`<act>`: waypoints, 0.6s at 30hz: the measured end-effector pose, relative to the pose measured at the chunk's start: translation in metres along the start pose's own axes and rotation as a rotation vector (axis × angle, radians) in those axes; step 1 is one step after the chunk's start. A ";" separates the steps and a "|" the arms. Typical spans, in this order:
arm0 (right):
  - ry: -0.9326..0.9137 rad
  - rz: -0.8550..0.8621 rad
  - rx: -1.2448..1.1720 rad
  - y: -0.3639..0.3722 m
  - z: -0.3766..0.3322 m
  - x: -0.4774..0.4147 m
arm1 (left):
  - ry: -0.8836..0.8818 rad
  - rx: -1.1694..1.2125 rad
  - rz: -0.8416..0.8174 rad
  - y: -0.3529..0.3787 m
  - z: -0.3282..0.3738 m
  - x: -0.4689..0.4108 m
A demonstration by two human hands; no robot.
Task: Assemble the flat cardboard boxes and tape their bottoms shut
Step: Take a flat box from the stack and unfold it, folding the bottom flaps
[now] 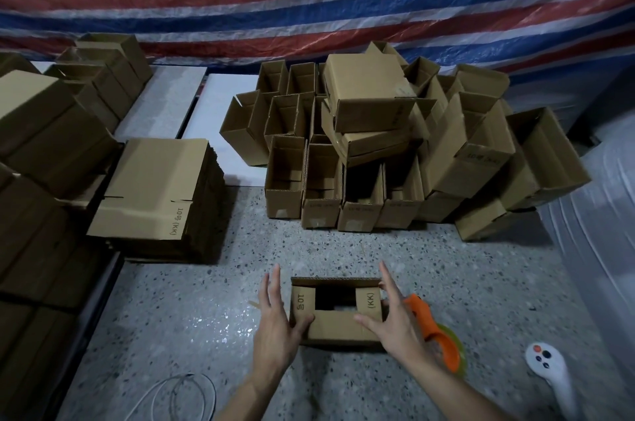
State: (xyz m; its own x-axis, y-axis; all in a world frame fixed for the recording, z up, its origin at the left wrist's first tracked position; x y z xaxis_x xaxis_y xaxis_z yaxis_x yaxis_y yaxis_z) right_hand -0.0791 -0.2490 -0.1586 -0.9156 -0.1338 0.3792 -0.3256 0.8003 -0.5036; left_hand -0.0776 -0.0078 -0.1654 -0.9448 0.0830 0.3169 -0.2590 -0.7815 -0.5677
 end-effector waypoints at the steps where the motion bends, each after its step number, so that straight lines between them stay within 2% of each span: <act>1: -0.005 0.003 0.035 0.000 0.001 0.001 | 0.054 -0.074 0.006 -0.001 0.003 -0.002; 5: -0.071 0.047 0.223 -0.001 -0.002 0.003 | 0.236 -0.301 -0.021 -0.001 0.009 -0.007; 13: -0.152 0.181 0.365 0.001 0.001 0.005 | 0.237 -0.371 0.084 0.001 0.006 0.004; 18: -0.192 0.186 0.470 0.010 0.007 0.013 | 0.238 -0.469 0.069 0.011 -0.003 0.013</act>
State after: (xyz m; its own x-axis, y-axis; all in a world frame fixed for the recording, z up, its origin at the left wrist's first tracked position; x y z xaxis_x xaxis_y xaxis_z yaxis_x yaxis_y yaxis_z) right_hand -0.0959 -0.2469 -0.1637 -0.9801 -0.1549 0.1240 -0.1843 0.4789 -0.8583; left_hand -0.0933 -0.0134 -0.1691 -0.9681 0.2219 0.1162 -0.2048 -0.4344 -0.8771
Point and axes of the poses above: each hand's wrist, its own x-axis away from the middle knuckle, its own y-axis out of the palm, z = x × y, the point moved 3 cm from there along -x, towards the middle knuckle, and after that the axes turned 11 degrees about -z, right-handed, at the moved point
